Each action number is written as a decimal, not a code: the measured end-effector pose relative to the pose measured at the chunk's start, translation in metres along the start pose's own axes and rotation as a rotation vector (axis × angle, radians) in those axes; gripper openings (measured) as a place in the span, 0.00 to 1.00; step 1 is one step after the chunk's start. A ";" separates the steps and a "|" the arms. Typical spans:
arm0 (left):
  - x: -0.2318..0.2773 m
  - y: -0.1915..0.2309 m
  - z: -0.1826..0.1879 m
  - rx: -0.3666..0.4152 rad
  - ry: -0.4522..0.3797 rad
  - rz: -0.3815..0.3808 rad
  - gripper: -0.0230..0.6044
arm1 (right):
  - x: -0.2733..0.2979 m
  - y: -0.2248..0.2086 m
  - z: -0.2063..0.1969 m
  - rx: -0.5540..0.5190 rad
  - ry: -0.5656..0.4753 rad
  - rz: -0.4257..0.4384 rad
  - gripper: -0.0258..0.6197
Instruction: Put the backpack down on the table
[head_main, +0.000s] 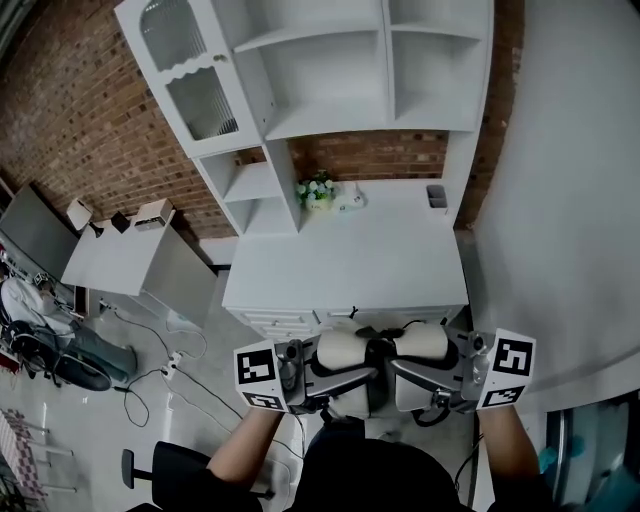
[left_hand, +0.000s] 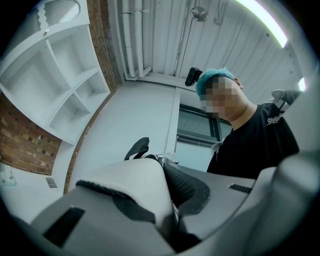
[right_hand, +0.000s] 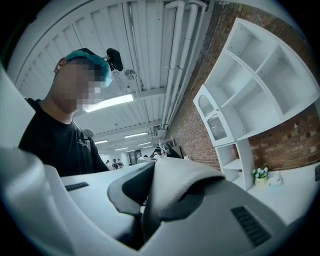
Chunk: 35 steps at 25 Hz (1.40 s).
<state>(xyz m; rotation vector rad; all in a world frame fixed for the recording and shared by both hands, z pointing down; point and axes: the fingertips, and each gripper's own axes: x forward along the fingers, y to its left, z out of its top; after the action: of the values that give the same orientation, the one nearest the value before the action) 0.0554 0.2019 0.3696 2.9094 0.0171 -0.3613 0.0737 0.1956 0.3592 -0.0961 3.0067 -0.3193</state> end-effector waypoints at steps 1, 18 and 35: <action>0.000 0.006 0.002 -0.005 -0.004 -0.005 0.13 | 0.001 -0.005 0.001 -0.002 0.000 -0.001 0.11; -0.032 0.131 0.056 0.023 0.030 -0.018 0.13 | 0.053 -0.136 0.045 0.017 -0.024 -0.021 0.11; -0.105 0.233 0.109 0.006 -0.015 -0.003 0.13 | 0.141 -0.220 0.059 0.007 0.023 -0.074 0.11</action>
<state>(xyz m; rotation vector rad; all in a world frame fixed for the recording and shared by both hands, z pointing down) -0.0640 -0.0470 0.3399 2.9124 0.0179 -0.3837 -0.0473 -0.0421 0.3331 -0.2044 3.0296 -0.3396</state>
